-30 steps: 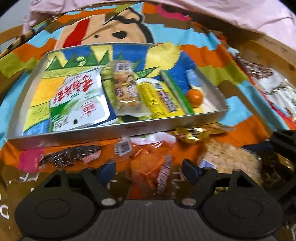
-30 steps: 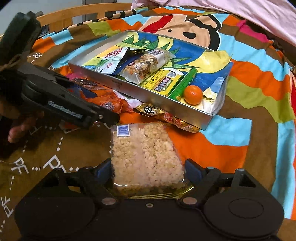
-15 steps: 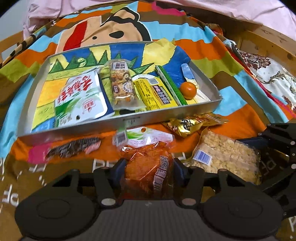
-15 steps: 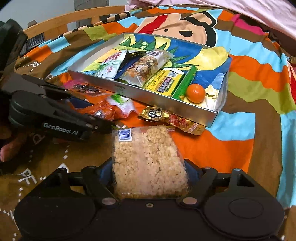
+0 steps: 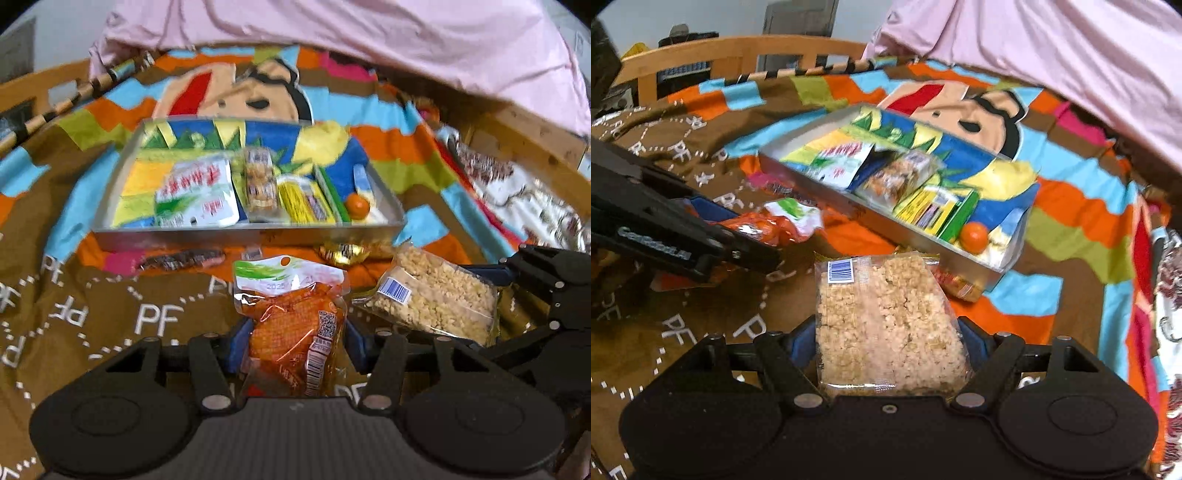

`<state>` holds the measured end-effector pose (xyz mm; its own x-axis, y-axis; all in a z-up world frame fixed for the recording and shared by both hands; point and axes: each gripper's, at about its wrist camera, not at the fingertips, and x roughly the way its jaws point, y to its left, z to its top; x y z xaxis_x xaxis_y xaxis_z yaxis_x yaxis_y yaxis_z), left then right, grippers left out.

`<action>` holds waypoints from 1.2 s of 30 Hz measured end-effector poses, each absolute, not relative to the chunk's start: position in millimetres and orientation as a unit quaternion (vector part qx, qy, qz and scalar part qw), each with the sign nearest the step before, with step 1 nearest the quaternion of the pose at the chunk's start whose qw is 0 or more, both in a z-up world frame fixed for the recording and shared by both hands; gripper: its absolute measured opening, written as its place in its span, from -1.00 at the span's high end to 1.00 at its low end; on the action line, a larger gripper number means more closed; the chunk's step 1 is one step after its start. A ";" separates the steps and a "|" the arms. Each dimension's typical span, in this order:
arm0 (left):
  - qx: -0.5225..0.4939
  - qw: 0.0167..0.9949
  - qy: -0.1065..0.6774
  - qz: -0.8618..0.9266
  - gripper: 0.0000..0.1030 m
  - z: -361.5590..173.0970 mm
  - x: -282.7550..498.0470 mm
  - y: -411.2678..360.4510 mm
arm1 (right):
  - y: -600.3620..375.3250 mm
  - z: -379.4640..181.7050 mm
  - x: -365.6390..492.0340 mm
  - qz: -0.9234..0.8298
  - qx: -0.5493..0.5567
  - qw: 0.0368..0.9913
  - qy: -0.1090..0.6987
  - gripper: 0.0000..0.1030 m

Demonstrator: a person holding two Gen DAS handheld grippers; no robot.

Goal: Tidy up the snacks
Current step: 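Lift the orange snack with the left tool while the right tool lifts the rice crispy bar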

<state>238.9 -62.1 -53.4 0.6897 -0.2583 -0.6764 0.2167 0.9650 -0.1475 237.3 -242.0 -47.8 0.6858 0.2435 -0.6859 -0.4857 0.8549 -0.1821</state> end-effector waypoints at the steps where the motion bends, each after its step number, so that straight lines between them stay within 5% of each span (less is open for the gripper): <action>1: -0.027 0.923 0.362 -0.129 -0.12 -49.4 235.9 -62.2 | -242.5 -44.5 236.1 0.197 -0.177 0.905 0.334 -0.53; 20: -0.050 0.979 0.184 -0.076 -0.12 24.7 262.6 -70.4 | -248.9 9.5 251.3 0.101 -0.140 0.980 0.095 -0.53; 36: -0.090 0.983 0.158 -0.029 -0.12 1.0 350.6 -67.0 | -263.1 -1.0 344.9 0.058 -0.069 0.994 0.064 -0.53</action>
